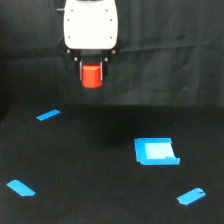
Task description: Pick up the red object from the table
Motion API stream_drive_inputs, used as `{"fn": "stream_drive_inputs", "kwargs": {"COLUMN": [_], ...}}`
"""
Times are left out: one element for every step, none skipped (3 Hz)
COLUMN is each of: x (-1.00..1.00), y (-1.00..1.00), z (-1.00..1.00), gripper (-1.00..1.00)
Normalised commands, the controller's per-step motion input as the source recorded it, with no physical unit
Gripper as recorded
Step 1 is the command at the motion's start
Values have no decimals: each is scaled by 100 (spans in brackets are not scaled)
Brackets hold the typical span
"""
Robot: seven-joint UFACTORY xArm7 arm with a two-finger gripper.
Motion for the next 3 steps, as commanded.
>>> {"fn": "stream_drive_inputs", "kwargs": {"x": [-1,-1,-2], "y": [-9,-5,-7], "z": [6,1,3], "gripper": [-100,-99,-99]}}
